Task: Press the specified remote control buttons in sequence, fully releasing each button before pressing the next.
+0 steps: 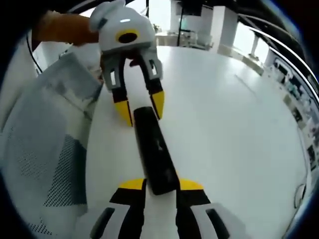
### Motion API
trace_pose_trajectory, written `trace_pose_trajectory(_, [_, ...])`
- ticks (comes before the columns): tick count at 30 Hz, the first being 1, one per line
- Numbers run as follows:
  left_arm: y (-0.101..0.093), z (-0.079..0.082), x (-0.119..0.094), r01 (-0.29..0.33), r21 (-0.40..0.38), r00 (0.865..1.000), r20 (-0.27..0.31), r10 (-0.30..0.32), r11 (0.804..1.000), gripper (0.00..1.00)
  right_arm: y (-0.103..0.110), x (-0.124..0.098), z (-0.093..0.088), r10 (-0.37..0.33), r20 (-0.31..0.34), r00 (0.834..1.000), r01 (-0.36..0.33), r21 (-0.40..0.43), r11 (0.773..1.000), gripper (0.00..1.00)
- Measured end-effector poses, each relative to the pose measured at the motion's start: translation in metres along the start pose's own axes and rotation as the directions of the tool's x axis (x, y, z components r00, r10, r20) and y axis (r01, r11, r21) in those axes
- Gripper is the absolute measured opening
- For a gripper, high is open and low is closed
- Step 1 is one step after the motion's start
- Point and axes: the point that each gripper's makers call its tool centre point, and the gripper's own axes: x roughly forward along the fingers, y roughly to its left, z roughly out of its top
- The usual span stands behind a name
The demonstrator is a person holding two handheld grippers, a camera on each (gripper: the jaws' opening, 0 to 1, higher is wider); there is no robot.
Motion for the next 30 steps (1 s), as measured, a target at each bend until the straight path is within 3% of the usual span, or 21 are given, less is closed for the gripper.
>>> trace_pose_trajectory(30, [0.0003, -0.0034, 0.0024, 0.023, 0.001, 0.999, -0.043, -0.023, 1.000, 0.25, -0.0076, -0.0099, 0.0031, 0.008, 0.008, 1.000, -0.008, -0.023, 1.000, 0.18])
